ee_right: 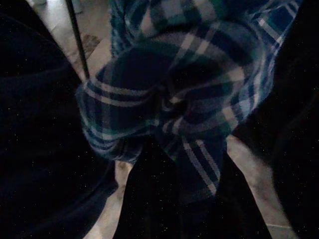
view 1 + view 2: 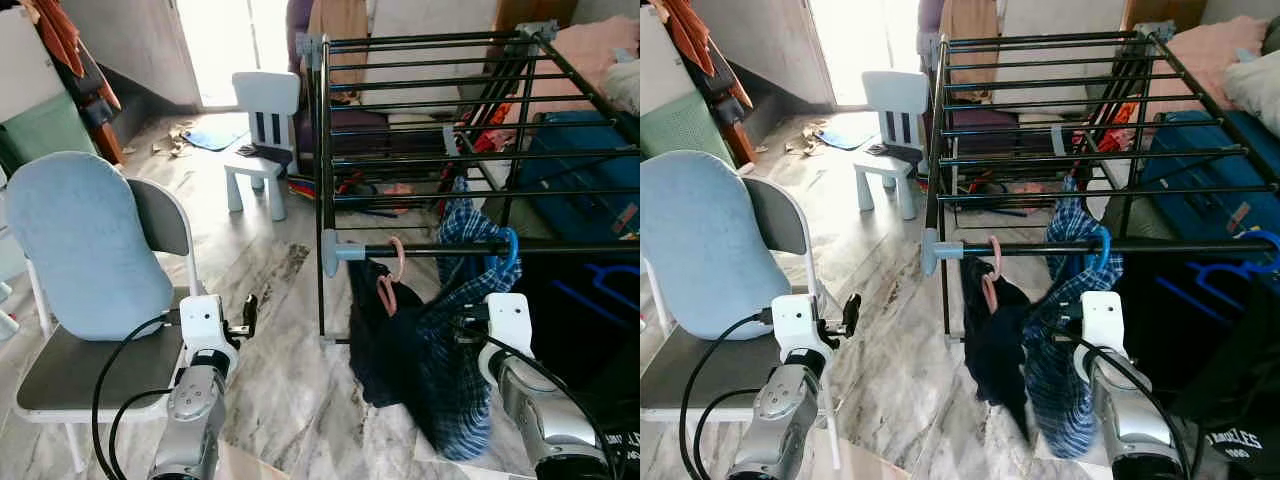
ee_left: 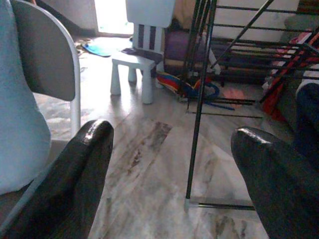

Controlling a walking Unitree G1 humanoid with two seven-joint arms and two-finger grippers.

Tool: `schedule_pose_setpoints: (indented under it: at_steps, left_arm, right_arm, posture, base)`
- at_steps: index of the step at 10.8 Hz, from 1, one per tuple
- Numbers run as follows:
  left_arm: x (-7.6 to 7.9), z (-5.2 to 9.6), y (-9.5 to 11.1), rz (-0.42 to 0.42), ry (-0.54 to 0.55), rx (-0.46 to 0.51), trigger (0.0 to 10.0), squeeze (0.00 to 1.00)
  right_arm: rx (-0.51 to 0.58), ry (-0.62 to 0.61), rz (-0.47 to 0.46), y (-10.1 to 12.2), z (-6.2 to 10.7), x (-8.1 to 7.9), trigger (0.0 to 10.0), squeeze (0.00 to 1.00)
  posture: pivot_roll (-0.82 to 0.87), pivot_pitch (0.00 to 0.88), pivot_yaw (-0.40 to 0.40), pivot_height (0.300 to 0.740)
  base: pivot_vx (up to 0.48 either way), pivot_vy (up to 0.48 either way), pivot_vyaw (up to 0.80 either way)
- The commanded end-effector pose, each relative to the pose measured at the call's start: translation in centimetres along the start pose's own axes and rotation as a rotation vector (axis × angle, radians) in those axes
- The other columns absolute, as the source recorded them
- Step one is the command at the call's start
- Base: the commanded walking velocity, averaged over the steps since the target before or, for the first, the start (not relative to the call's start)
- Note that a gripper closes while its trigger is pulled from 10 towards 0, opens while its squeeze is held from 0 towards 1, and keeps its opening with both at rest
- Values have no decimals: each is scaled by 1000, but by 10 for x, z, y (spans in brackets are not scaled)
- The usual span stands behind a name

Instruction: Hang hanger

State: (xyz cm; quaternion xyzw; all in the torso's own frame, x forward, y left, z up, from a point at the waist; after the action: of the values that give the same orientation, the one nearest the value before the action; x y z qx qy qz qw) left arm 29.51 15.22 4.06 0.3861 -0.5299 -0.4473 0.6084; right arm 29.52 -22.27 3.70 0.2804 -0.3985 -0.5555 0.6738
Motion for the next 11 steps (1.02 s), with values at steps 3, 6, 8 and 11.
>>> schedule_pose_setpoints:
  at_steps: [3,6,8,11]
  left_arm:
    - [0,-3,-1,-5,-3,-21,10000,0]
    - [-1,0,-4,-4,6,-31,10000,0]
    - [-3,1,-4,-3,17,-31,10000,0]
    - [-2,0,-5,-9,5,-42,10000,0]
  right_arm:
    - [13,71,-47,24,-9,1,10000,0]
    - [-27,57,-96,31,-19,18,10000,0]
    - [-104,15,-126,15,-21,37,10000,0]
    - [-133,38,-121,3,-20,36,10000,0]
  posture:
    - [-134,0,49,740]
    - [-118,0,32,740]
    - [-112,0,30,740]
    - [-120,0,43,740]
  base:
    - [0,0,0]
    - [0,0,0]
    - [0,0,0]
    - [0,0,0]
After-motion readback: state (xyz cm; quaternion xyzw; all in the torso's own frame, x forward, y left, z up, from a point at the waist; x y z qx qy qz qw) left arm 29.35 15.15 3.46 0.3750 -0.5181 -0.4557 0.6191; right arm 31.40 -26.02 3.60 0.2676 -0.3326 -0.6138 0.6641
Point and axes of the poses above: a point about 5 cm out from each wrist's last joint towards the gripper, its own z axis pointing back from the gripper into the wrist, its own y axis along the axis of the wrist's last joint, x = y × z, the point moved 2 cm from there along -z, pointing out of the wrist towards the gripper, and after that the axes turned 12 degrees about z, right-handed, at the moved point
